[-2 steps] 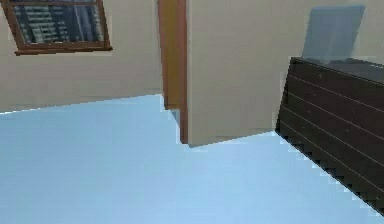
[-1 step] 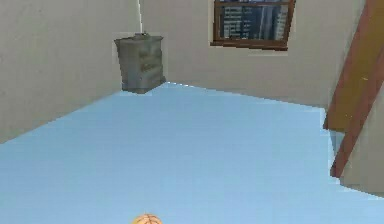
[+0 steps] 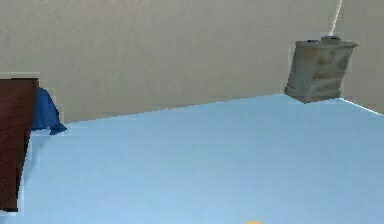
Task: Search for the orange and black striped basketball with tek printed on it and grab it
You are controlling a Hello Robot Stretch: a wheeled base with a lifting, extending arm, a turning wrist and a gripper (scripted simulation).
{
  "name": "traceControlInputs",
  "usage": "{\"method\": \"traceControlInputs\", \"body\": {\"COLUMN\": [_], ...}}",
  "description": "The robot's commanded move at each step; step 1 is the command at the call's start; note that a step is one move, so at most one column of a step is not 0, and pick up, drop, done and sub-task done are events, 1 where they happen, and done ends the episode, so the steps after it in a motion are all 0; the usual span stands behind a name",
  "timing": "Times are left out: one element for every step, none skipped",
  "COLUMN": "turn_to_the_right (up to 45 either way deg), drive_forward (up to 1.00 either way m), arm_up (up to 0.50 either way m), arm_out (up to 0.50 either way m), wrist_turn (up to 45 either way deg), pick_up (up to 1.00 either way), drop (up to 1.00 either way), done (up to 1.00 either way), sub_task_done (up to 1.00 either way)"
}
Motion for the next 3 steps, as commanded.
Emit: {"method": "traceControlInputs", "body": {"turn_to_the_right": [-45.0,-15.0,0.0], "drive_forward": [0.0,0.0,0.0], "arm_up": [0.0,0.0,0.2], "arm_out": [0.0,0.0,0.0], "wrist_turn": [0.0,0.0,0.0], "pick_up": [0.0,0.0,0.0], "drop": [0.0,0.0,0.0], "done": [0.0,0.0,0.0], "sub_task_done": [0.0,0.0,0.0]}}
